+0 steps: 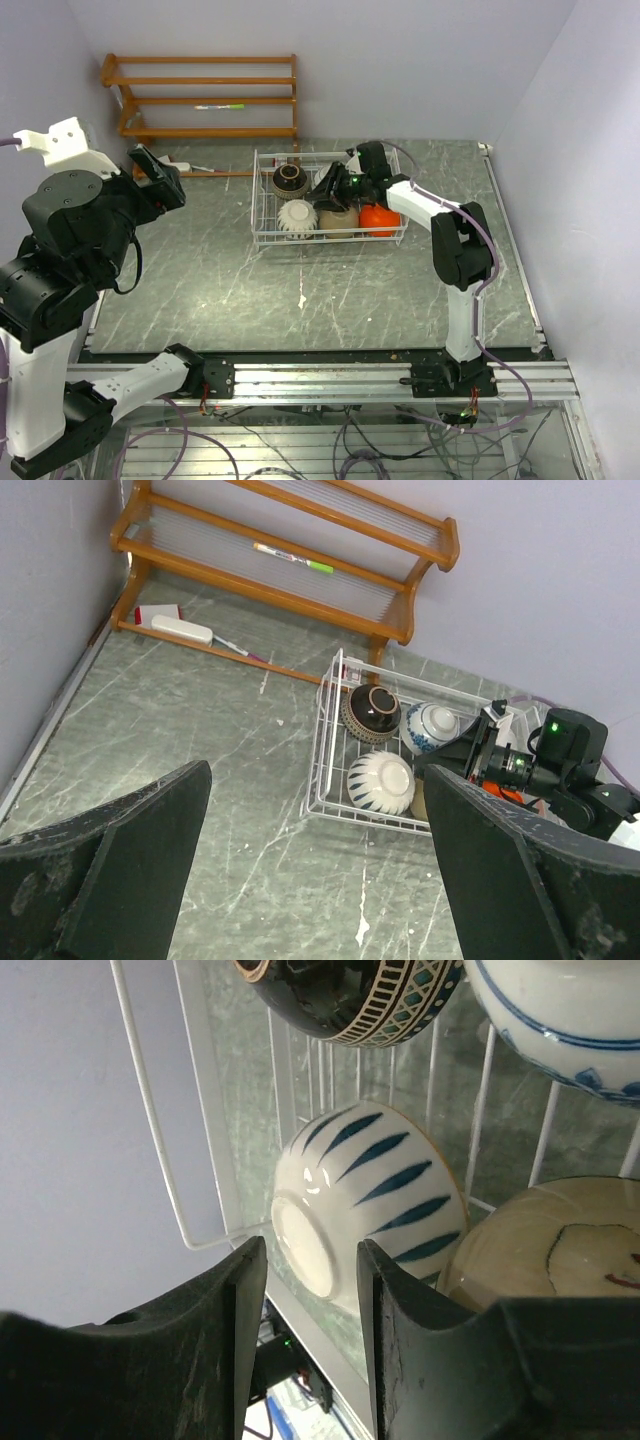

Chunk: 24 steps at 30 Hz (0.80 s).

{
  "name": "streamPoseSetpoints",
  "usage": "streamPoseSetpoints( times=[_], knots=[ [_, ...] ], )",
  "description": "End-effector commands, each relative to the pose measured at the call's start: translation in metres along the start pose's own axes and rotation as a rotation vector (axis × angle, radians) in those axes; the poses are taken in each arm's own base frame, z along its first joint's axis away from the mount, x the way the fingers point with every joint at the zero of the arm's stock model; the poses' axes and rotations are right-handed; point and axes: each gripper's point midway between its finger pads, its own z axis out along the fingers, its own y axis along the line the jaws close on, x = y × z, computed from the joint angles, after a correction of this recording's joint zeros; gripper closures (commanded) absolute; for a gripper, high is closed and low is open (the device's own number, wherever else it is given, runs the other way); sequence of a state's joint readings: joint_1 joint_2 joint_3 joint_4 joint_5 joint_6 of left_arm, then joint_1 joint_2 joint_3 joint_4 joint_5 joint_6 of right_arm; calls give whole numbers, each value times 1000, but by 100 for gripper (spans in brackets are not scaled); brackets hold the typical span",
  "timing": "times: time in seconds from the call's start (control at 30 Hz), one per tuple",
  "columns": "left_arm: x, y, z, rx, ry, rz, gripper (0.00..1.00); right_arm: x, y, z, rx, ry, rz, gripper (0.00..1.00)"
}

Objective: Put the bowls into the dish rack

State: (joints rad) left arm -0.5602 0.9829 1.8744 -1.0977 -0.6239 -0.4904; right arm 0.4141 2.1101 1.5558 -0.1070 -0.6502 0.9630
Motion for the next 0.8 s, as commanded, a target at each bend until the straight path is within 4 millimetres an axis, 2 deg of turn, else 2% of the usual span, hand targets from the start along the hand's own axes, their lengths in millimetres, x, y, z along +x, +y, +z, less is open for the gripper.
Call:
streamPoseSetpoints(
  times=[0.0, 0.2, 0.4, 0.5, 0.57, 0.6, 0.63, 0.67, 0.77],
  knots=[
    [-4, -8, 1, 28, -17, -26, 1, -5, -11, -10, 86, -28, -42, 58],
    [-4, -5, -1, 28, -17, -26, 1, -14, -2, -19, 114, -62, -96, 58],
    [-3, -6, -3, 37, -9, -20, 1, -24, 18, -36, 150, -101, -194, 57],
    [1, -11, 0, 54, 12, -4, 1, -29, 40, -54, 177, -139, -273, 53],
    [4, -15, 2, 65, 29, 6, 1, -25, 46, -64, 217, -139, -314, 44],
    [6, -17, 3, 70, 37, 11, 1, -24, 48, -69, 242, -141, -338, 30],
    [8, -18, 4, 76, 42, 14, 1, -23, 49, -74, 265, -142, -362, 4],
    [10, -20, 5, 81, 50, 18, 1, -20, 50, -80, 291, -143, -386, 0],
    [16, -26, 9, 103, 72, 27, 1, -16, 50, -102, 371, -165, -445, 0]
  ],
)
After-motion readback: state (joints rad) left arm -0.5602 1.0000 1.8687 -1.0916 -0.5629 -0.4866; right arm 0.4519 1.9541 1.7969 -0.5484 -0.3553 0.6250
